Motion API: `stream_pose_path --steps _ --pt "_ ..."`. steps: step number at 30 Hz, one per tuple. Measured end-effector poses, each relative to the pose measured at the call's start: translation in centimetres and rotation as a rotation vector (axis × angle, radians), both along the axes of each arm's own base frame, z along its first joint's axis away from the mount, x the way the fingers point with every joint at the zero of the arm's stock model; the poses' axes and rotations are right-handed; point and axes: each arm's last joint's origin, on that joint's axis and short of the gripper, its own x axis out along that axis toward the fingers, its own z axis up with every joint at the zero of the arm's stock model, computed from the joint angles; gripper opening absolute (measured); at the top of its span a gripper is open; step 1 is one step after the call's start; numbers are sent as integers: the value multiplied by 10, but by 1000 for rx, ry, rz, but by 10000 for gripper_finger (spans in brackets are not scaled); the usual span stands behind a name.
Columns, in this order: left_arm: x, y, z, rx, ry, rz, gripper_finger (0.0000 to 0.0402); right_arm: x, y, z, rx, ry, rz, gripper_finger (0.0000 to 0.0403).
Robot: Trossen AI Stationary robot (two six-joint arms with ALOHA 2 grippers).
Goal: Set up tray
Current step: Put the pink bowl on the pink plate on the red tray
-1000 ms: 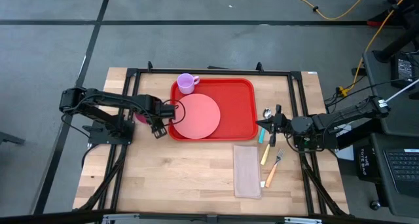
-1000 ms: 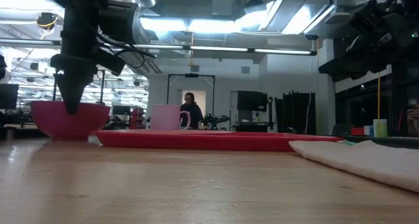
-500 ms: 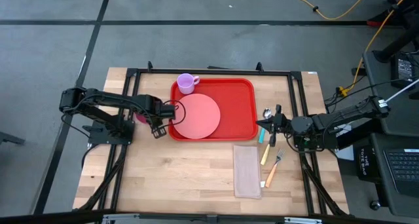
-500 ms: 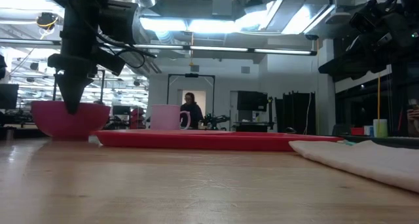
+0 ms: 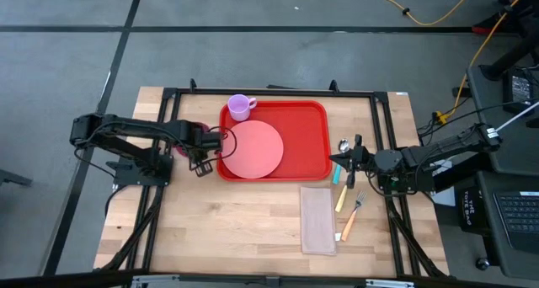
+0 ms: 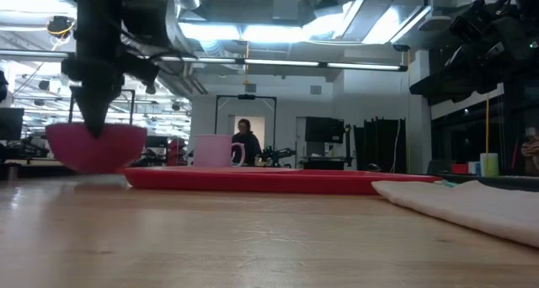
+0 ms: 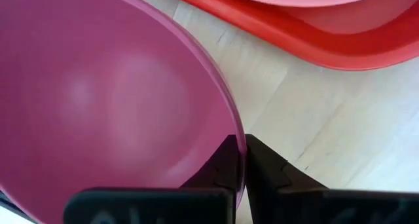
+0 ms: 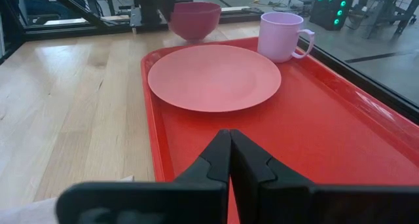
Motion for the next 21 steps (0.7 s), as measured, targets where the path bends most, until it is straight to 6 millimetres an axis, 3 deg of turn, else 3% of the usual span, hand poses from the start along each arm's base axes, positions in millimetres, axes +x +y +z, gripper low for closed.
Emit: stream_pose_path --steps 12,21 --pt "12 3 59 99 -212 -4 3 0 0 0 0 0 0 9" --pt "39 6 75 102 -257 -97 3 0 0 0 1 -2 -2 9"
